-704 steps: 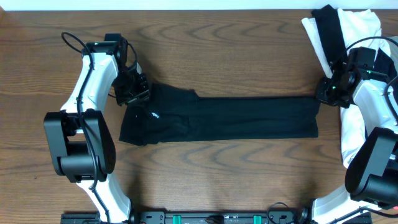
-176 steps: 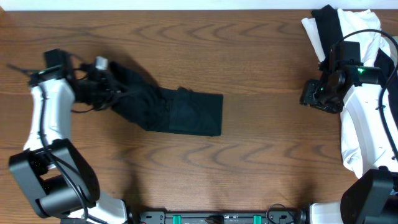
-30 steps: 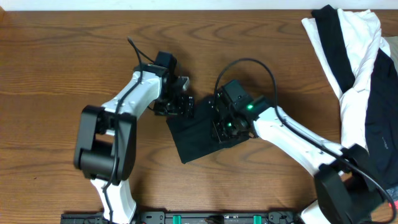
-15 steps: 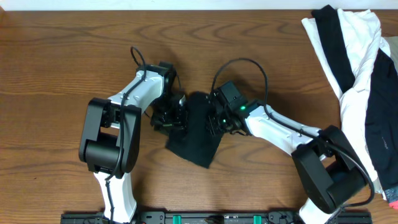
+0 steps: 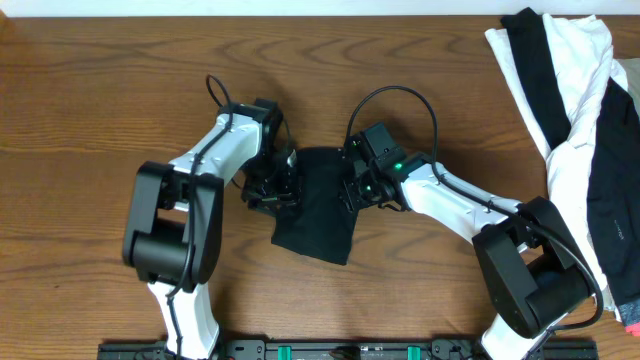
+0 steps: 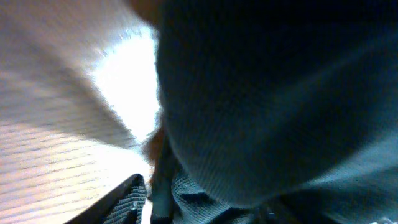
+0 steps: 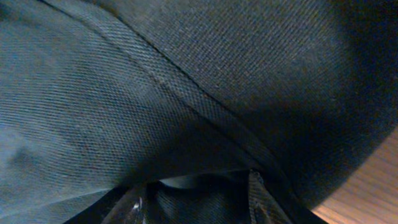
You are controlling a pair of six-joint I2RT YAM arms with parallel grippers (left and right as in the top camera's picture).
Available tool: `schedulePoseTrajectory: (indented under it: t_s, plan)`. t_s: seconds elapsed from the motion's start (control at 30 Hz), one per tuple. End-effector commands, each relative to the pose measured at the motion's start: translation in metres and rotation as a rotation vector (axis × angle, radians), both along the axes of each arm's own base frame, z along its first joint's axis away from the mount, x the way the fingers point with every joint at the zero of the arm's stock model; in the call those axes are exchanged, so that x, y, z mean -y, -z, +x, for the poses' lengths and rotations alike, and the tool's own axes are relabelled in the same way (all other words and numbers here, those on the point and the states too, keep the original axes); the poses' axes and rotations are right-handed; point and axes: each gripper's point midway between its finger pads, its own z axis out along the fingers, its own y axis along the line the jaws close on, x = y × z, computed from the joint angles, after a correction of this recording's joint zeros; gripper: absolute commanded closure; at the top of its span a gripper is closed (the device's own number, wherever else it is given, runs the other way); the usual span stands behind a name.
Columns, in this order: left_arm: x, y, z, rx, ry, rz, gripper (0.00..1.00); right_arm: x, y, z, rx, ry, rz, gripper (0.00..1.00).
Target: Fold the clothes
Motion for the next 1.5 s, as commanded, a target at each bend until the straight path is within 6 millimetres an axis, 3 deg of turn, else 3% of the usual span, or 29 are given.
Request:
schedulePoseTrajectory:
  t_s: [0.0, 0.1, 0.27, 0.33, 0.47, 0.6, 0.73, 1.0, 1.17, 1.27, 1.37, 1.43, 1.47]
  plan:
    - [-0.005, -0.025, 0.016, 0.114, -0.030, -0.017, 0.36, 0.015, 0.008, 0.003, 0.008, 0.006, -0.065, 0.48]
    - [-0.007, -0.032, 0.027, 0.170, -0.044, -0.030, 0.21, 0.015, 0.008, 0.001, 0.000, 0.004, -0.070, 0.48]
    - [-0.009, -0.031, 0.028, 0.170, -0.050, -0.029, 0.14, 0.015, -0.004, 0.002, 0.013, -0.013, -0.069, 0.48]
    - [-0.009, -0.030, 0.029, 0.171, -0.049, -0.030, 0.12, 0.013, -0.023, 0.006, 0.044, -0.011, -0.052, 0.46]
    - [-0.008, -0.030, 0.030, 0.180, -0.044, -0.034, 0.10, 0.008, -0.081, 0.020, 0.170, -0.018, -0.006, 0.45]
    - [0.010, -0.035, 0.029, 0.200, 0.038, -0.170, 0.09, 0.013, -0.139, 0.026, 0.304, 0.001, 0.029, 0.43]
    - [0.011, -0.023, 0.033, 0.209, 0.036, -0.174, 0.08, 0.018, -0.169, 0.020, 0.364, -0.002, 0.052, 0.42]
    - [0.023, 0.009, 0.036, 0.174, 0.044, -0.244, 0.08, 0.027, -0.167, 0.004, 0.317, -0.006, 0.024, 0.43]
    - [0.046, 0.010, 0.035, 0.159, 0.069, -0.405, 0.09, 0.028, -0.166, 0.003, 0.309, -0.006, 0.020, 0.43]
    - [0.055, 0.006, 0.033, 0.159, 0.090, -0.473, 0.15, 0.029, -0.165, 0.002, 0.305, -0.007, 0.017, 0.43]
    - [0.056, 0.007, 0.032, 0.157, 0.091, -0.474, 0.30, 0.029, -0.164, 0.000, 0.298, -0.007, 0.013, 0.44]
    - [0.056, 0.007, 0.032, 0.162, 0.101, -0.477, 0.46, 0.030, -0.163, 0.000, 0.295, -0.008, 0.011, 0.44]
    - [0.056, 0.007, 0.032, 0.164, 0.105, -0.478, 0.64, 0.030, -0.163, -0.001, 0.293, -0.008, 0.010, 0.44]
